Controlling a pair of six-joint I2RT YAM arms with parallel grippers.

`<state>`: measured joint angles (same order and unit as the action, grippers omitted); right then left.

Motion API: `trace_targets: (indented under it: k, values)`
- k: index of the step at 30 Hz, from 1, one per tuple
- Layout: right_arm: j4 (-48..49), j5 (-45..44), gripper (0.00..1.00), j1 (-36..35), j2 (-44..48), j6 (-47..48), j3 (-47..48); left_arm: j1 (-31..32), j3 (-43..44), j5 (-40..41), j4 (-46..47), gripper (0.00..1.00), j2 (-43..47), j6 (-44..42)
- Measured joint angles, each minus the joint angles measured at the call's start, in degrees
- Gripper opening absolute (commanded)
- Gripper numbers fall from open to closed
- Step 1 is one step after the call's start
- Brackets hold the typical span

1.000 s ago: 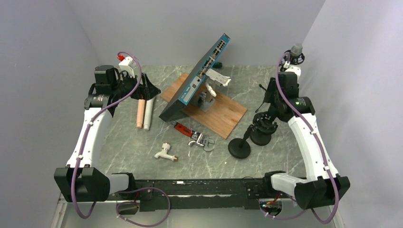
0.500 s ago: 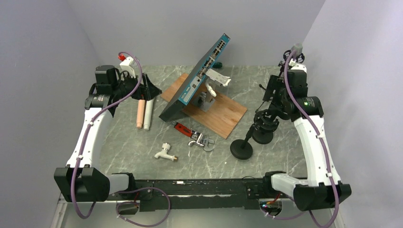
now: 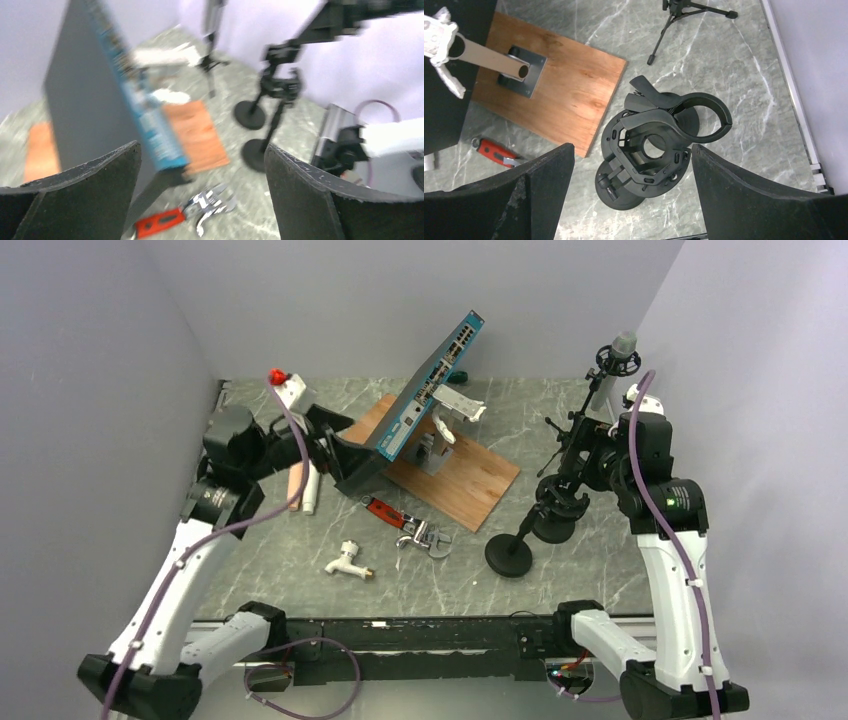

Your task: Remove the microphone from the stand

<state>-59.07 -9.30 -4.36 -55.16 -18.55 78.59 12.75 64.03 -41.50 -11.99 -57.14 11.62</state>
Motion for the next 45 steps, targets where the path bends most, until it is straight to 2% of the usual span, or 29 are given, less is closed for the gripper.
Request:
trace_targets:
  k: [4, 8, 11, 16, 20, 25, 29, 39, 45]
  values:
    - [0.39, 1.99, 0.90, -0.02, 1.46, 0.00, -0.79, 15.65, -0.94, 5.09, 8.66, 0.97, 3.17, 0.07]
    - [0.39, 2.89, 0.92, 0.00, 3.28, -0.37, -2.38, 33.22, -2.45, 14.78, 16.02, 0.97, 0.15, -1.66]
    - [0.50, 3.72, 0.92, -0.02, 5.05, -1.01, -3.23, 43.19, -0.17, 22.14, 19.32, 0.96, -8.61, -3.28]
    - [0.59, 3.58, 0.92, 0.00, 8.37, -1.60, -4.74, 51.49, 2.34, 30.49, 22.77, 0.94, -26.18, -4.31]
    - [0.63, 3.19, 0.92, -0.02, 9.90, -1.60, -4.74, 54.27, 5.42, 34.18, 23.04, 0.95, -37.00, -4.31]
    - [1.01, 3.26, 0.92, -0.02, 11.91, -1.77, -5.62, 54.84, 10.19, 35.36, 23.43, 0.93, -45.09, -3.08]
    - [1.16, 3.41, 0.92, -0.02, 12.37, -2.23, -7.17, 54.80, 12.98, 36.28, 24.94, 0.82, -48.70, -0.85]
    - [1.88, 3.87, 0.92, -0.02, 11.30, -2.75, -7.89, 54.84, 15.78, 40.24, 26.34, 0.74, -55.47, 0.39]
    - [3.78, 3.78, 0.92, -0.02, 9.99, -4.52, -10.45, 54.84, 15.85, 41.46, 26.36, 0.48, -56.41, 0.61]
